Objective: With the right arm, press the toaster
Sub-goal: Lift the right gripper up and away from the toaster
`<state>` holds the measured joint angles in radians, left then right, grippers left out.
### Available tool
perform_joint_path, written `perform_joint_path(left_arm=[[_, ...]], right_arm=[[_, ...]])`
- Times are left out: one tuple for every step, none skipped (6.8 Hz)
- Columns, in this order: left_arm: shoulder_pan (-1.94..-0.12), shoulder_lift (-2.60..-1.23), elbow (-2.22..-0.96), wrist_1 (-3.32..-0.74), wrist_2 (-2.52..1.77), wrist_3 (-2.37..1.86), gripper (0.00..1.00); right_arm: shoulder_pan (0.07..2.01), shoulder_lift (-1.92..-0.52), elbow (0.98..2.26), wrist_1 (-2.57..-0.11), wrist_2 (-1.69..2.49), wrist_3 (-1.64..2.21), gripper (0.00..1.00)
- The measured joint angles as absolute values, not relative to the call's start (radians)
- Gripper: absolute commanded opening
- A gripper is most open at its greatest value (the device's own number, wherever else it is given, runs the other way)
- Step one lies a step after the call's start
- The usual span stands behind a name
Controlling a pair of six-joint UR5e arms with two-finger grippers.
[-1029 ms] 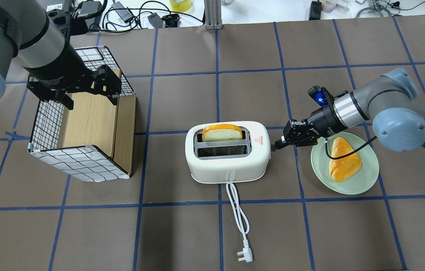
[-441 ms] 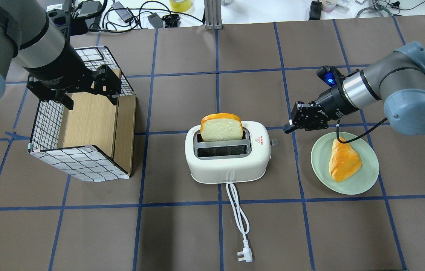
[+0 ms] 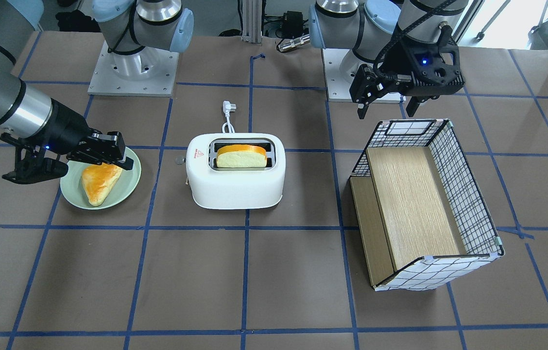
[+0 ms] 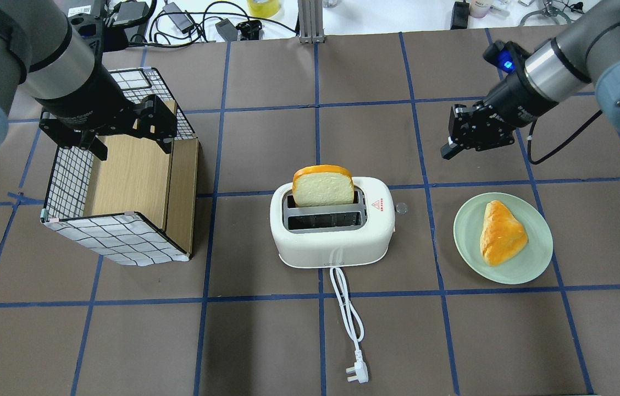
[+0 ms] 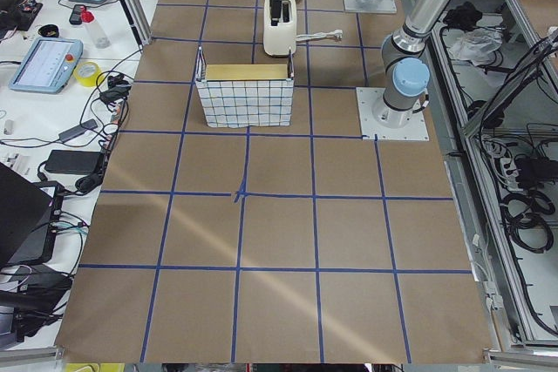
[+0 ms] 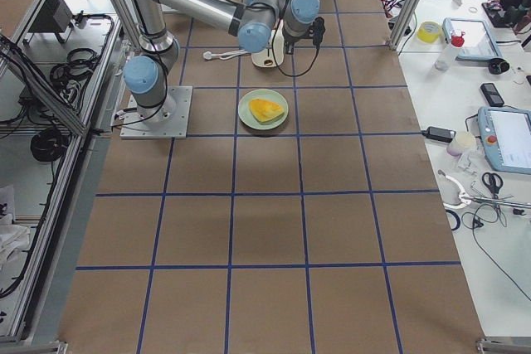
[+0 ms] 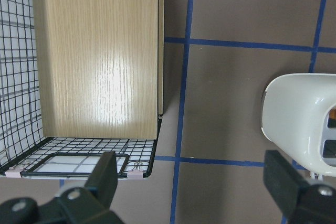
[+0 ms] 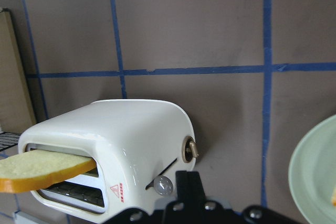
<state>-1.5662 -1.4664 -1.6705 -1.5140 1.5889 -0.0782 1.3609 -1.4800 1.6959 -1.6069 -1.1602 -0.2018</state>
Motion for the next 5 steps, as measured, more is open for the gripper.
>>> perform_joint_path(left_arm=[[-1.566,-1.466,-1.671,-1.514,1.589,-0.078,1.0],[-1.566,-1.466,-1.671,-1.514,1.589,-0.078,1.0],[-1.566,-1.466,-1.671,-1.514,1.589,-0.078,1.0],[-1.566,-1.467,-1.671,-1.514,1.589,-0.078,1.0],[-1.566,-1.467,-1.671,-1.514,1.588,-0.078,1.0]], right_arm=[[1.414,-1.483,1.6,-1.564,-1.278,-0.149,0.0],[1.468,-1.485,1.527,-1.542,-1.382,-0.079,0.0],[1.52,-1.488,1.485,-1.537,-1.465,0.015,0.0],[1.571,-1.492,1.465,-1.539,-1.522,0.101,0.0],[1.62,-1.495,1.452,-1.545,-1.566,0.157,0.0]])
